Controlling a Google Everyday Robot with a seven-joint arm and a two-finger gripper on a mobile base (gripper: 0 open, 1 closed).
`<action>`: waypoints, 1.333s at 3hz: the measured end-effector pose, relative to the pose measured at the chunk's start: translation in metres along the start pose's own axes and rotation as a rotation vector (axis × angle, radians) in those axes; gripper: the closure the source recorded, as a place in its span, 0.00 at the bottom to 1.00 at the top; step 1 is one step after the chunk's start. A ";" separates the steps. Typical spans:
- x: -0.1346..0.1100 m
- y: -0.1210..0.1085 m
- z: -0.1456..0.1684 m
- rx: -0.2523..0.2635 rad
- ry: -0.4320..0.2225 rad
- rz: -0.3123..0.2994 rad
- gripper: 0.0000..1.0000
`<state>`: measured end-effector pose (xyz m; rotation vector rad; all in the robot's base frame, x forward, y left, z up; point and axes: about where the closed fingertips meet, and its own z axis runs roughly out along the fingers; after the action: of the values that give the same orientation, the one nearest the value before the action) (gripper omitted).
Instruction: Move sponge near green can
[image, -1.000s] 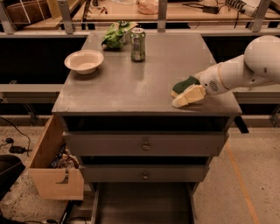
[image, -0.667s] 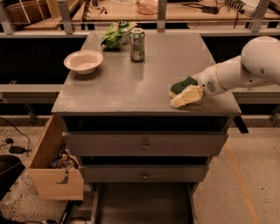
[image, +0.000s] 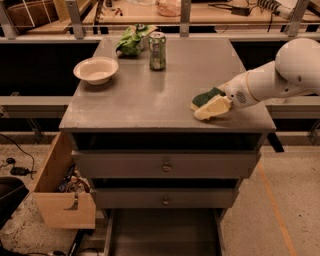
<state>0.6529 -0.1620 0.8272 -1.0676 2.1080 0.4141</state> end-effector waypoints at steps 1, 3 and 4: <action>0.000 0.000 0.000 0.000 0.000 0.000 1.00; 0.000 0.000 0.000 0.000 0.000 0.000 1.00; 0.000 0.000 0.000 0.000 0.000 0.000 1.00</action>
Offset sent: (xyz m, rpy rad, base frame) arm -0.0002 0.0001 0.0036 -0.0035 -0.0030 0.0031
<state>0.6529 -0.1619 0.8276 -1.0681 2.1079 0.4138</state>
